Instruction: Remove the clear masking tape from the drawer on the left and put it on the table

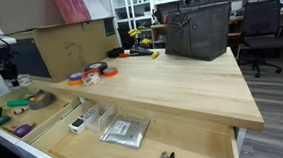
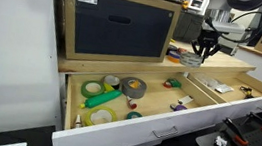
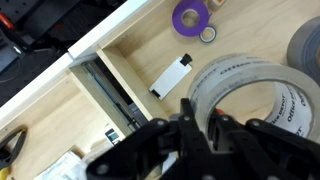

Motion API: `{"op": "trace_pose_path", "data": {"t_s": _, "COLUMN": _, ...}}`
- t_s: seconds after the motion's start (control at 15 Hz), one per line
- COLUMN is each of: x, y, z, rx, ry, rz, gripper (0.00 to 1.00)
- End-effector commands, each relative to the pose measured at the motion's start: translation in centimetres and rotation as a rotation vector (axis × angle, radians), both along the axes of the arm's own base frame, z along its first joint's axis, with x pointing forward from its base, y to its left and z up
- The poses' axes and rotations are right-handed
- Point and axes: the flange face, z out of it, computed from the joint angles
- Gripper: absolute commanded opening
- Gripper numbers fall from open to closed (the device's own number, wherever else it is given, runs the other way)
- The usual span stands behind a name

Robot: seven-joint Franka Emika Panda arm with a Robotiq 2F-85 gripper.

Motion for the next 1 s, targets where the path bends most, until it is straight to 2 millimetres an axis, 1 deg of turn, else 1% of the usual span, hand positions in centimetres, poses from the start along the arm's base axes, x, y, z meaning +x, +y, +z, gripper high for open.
{"op": "trace_pose_path", "data": {"t_s": 0.0, "x": 1.7, "y": -2.8, "z": 2.5, "rx": -0.01, "ry": -0.055, "rz": -0.033, "gripper": 0.04}}
{"op": "trace_pose_path", "data": {"t_s": 0.13, "x": 2.8, "y": -4.2, "z": 3.1, "rx": -0.017, "ry": -0.059, "rz": -0.034, "gripper": 0.04}}
{"op": "trace_pose_path", "data": {"t_s": 0.47, "x": 5.2, "y": -7.3, "z": 4.4, "rx": 0.011, "ry": -0.074, "rz": 0.026, "gripper": 0.04}}
{"op": "trace_pose_path", "data": {"t_s": 0.73, "x": 7.0, "y": -10.9, "z": 4.5, "rx": 0.066, "ry": -0.068, "rz": -0.016, "gripper": 0.04}}
{"op": "trace_pose_path", "data": {"t_s": 0.93, "x": 8.7, "y": -12.8, "z": 4.8, "rx": 0.09, "ry": -0.068, "rz": -0.053, "gripper": 0.04}}
